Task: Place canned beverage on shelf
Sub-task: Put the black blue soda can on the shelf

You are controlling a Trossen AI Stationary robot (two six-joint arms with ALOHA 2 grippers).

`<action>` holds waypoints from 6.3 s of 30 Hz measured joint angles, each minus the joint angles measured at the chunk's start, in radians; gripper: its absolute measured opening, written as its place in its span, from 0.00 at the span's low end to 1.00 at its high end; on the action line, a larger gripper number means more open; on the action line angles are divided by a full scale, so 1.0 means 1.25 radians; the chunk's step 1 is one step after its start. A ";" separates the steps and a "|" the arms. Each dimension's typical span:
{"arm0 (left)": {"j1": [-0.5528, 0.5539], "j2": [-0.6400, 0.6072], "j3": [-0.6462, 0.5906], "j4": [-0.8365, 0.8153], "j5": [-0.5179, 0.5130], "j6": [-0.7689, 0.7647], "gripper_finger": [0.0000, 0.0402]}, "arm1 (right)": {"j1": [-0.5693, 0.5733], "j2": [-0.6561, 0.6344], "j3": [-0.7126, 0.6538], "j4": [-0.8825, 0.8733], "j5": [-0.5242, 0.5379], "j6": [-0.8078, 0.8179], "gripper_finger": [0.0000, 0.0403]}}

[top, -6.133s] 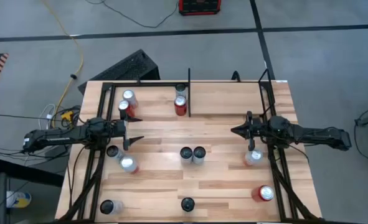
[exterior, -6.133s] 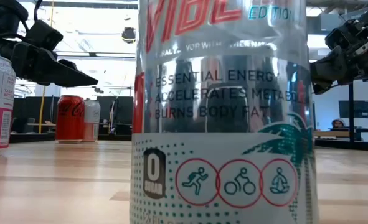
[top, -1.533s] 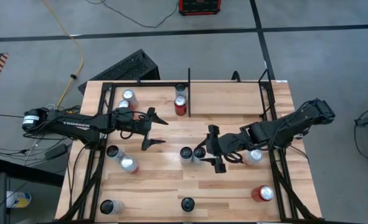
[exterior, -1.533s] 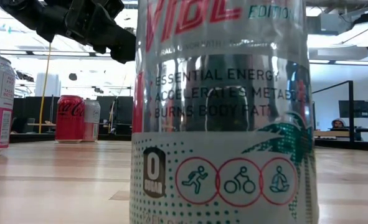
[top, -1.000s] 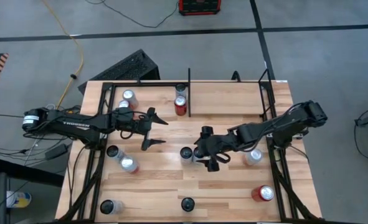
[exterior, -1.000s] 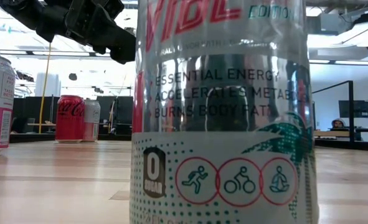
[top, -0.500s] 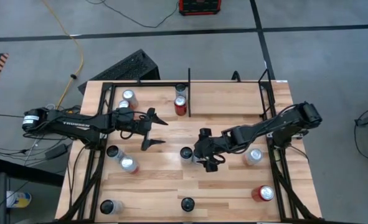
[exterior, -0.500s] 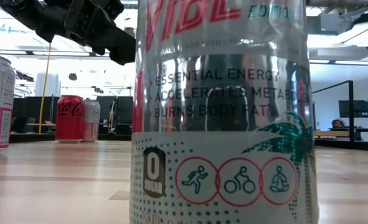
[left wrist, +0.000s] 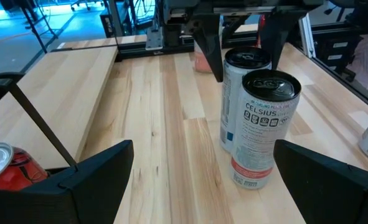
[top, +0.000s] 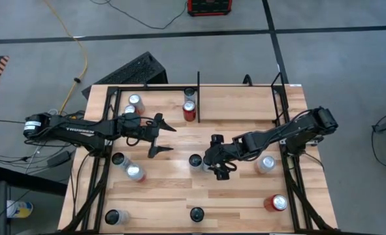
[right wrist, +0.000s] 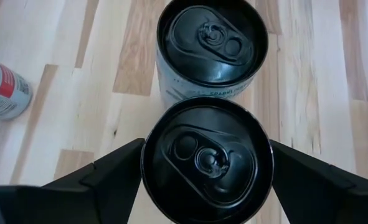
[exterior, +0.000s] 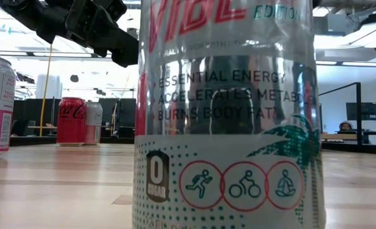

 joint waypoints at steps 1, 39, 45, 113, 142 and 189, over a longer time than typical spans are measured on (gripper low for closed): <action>0.000 0.000 0.000 0.000 0.000 0.000 0.93 | 0.000 0.000 0.000 0.000 0.000 0.000 0.84; 0.000 0.000 0.000 0.006 -0.007 0.003 0.93 | -0.496 -0.414 0.000 -0.420 0.099 -0.096 0.72; 0.000 0.000 0.000 0.001 -0.007 0.012 0.93 | -0.719 -0.432 -0.001 -0.420 -0.002 -0.150 0.72; 0.000 0.000 0.000 -0.036 -0.024 -0.010 0.93 | -0.510 -0.378 -0.042 -0.356 0.214 0.164 0.43; 0.000 0.000 0.000 -0.036 -0.025 -0.009 0.93 | -0.615 -0.236 -0.042 -0.459 0.242 0.165 0.04; 0.000 0.000 0.000 -0.043 -0.025 -0.009 0.93 | -0.809 -0.236 -0.042 -0.419 0.195 0.024 0.05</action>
